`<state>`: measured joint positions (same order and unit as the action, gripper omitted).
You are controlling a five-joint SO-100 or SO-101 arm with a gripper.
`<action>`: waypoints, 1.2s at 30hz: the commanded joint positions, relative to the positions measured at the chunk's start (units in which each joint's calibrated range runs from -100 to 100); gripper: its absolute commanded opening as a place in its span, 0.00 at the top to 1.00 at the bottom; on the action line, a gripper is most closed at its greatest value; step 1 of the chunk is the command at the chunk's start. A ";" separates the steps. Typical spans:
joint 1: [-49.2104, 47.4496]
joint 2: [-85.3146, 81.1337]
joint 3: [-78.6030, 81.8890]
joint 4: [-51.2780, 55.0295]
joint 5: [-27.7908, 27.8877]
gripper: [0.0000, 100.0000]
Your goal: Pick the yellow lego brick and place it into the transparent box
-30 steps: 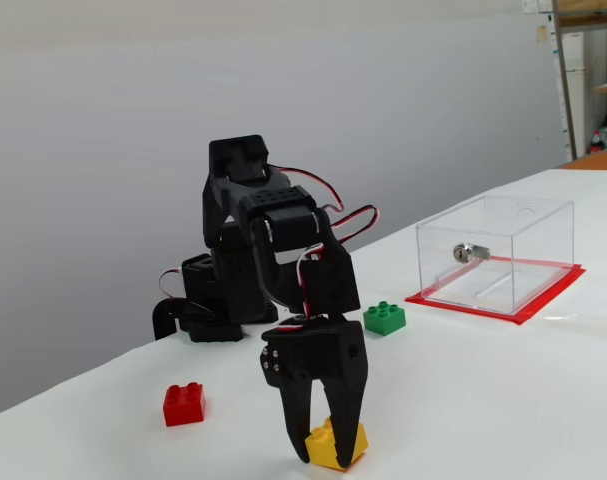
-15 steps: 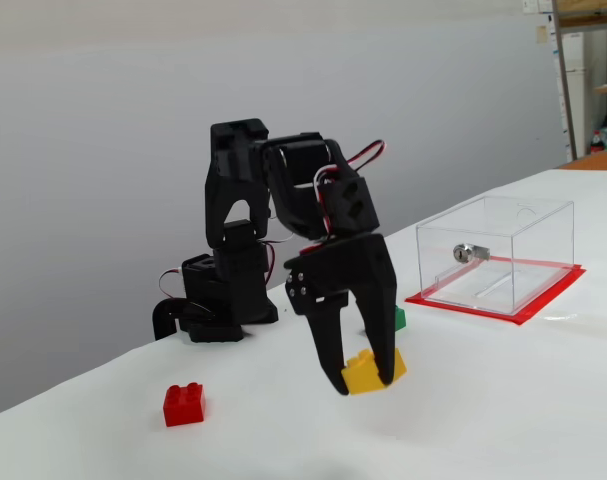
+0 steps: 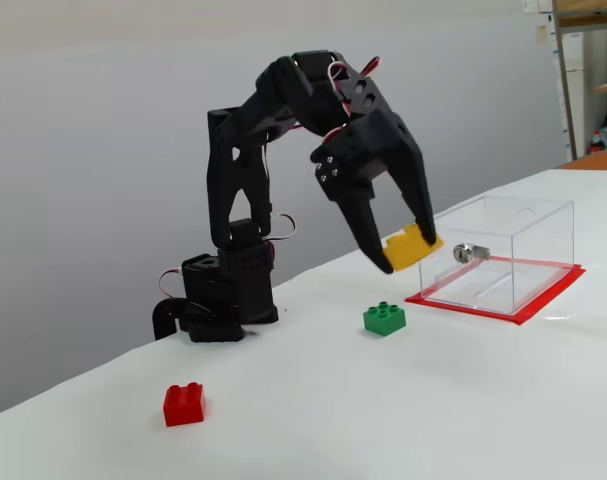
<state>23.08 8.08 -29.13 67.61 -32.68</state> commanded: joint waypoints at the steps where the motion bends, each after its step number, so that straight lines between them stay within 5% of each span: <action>1: -3.08 -6.00 -0.80 0.28 -0.04 0.93; 31: -48.33 -14.74 -0.71 -0.42 0.01 0.93; 36: -54.91 -12.53 -0.89 -0.51 3.61 0.93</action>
<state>-28.63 -4.44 -29.13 67.69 -30.92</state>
